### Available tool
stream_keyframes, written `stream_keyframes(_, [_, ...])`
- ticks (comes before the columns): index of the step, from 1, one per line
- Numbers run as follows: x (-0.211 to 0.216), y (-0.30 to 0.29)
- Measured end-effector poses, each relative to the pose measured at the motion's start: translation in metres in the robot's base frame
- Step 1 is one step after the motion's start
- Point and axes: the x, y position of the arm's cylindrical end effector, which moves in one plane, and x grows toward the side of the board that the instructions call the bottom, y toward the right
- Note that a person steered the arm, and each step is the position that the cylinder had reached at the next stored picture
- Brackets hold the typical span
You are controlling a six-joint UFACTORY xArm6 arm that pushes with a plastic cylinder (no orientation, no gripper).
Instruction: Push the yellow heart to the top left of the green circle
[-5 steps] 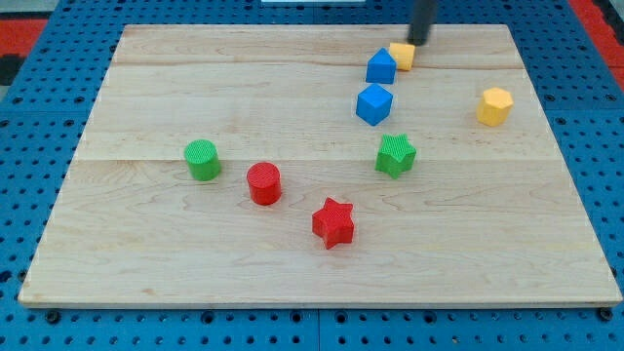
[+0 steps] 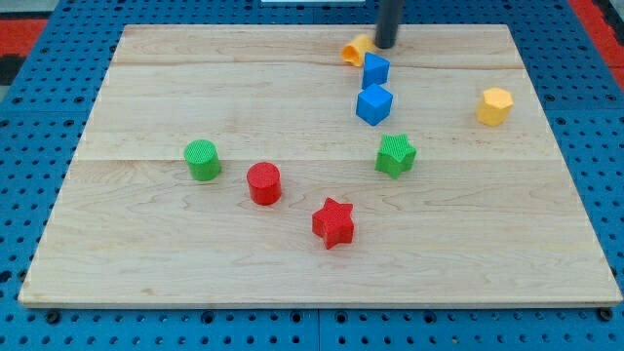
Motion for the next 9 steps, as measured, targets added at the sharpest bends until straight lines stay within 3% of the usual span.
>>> stream_keyframes(3, [0.002,-0.052])
stream_keyframes(4, [0.024,-0.056])
stream_keyframes(6, [0.034,-0.022])
stream_keyframes(8, [0.064,-0.137])
stream_keyframes(9, [0.074,-0.121])
